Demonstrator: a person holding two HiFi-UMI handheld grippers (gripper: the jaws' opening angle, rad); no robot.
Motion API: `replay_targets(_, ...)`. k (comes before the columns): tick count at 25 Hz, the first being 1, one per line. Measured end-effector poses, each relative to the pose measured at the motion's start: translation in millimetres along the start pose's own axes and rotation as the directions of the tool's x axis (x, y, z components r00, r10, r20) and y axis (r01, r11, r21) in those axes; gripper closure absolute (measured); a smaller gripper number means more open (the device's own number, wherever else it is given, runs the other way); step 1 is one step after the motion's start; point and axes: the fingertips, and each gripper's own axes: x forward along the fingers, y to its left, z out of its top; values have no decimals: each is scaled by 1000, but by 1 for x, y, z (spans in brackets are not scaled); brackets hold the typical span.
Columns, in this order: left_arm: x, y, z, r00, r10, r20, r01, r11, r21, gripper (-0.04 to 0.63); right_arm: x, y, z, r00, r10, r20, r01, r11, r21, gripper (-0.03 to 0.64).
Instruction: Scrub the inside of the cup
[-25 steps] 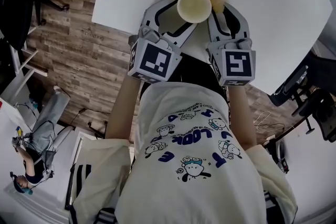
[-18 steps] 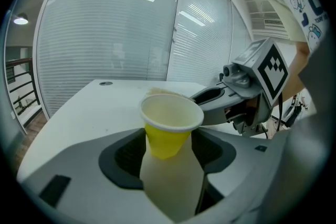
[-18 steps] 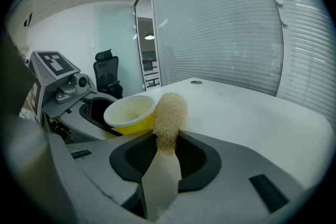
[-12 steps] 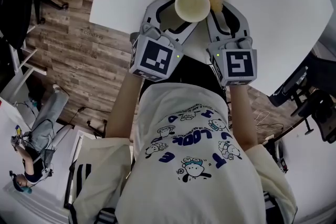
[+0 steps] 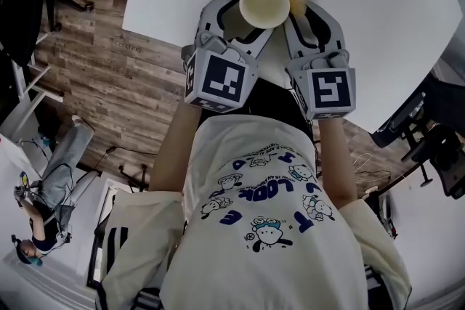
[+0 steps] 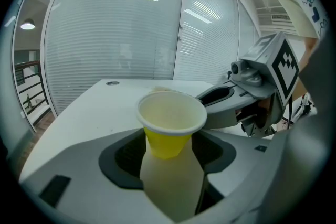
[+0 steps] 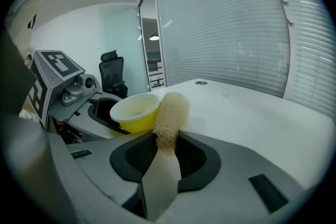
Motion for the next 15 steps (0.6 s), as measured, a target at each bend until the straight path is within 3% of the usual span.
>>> replay_targets(7, -2, 3, -1, 1000, 27, -7, -27, 999, -17, 295, 1, 4, 1, 1000, 4, 3, -4, 1000, 13, 505)
replay_targets(15, 1, 1, 0, 999, 33, -24, -32, 999, 34, 293, 0, 2, -5, 1000, -4, -9, 4, 1000, 30, 506)
